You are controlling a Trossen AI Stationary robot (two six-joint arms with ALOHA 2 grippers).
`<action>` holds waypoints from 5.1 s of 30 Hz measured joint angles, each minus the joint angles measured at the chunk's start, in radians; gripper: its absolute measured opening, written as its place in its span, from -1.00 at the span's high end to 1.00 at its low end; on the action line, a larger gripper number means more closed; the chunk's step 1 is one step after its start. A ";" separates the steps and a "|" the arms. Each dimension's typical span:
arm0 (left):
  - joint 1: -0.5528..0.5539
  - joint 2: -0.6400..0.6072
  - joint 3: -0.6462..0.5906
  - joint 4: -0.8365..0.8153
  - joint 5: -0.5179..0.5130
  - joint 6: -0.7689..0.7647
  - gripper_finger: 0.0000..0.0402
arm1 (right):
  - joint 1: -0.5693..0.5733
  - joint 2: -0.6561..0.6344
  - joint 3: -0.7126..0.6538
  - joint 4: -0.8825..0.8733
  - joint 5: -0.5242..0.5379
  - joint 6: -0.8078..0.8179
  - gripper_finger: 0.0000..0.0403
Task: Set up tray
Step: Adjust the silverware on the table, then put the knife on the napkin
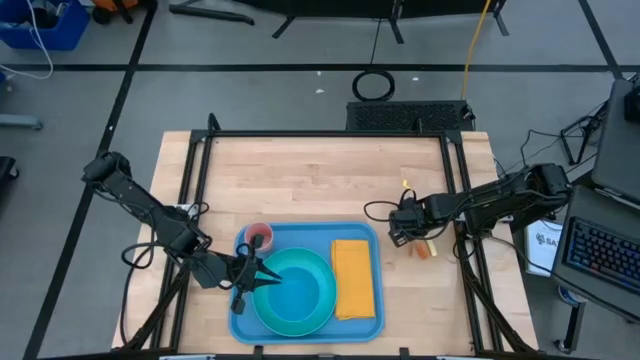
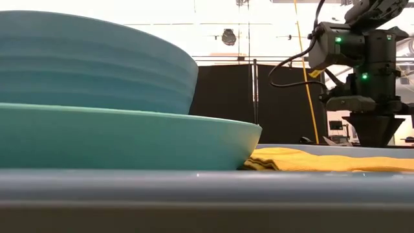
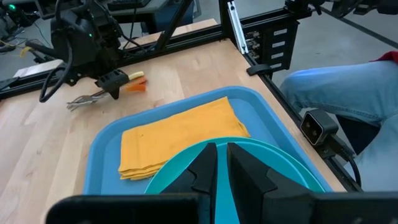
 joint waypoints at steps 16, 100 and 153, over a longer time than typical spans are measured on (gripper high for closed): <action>0.000 0.000 0.000 0.000 0.000 0.000 0.79 | 0.001 0.000 0.001 0.216 -0.114 -0.001 0.80; 0.000 0.001 -0.001 -0.015 0.000 -0.004 0.79 | 0.002 -0.295 -0.202 -0.023 -0.071 0.158 0.79; 0.000 0.001 -0.083 0.097 -0.018 -0.002 0.79 | 0.335 0.128 -0.093 1.123 0.088 0.416 0.79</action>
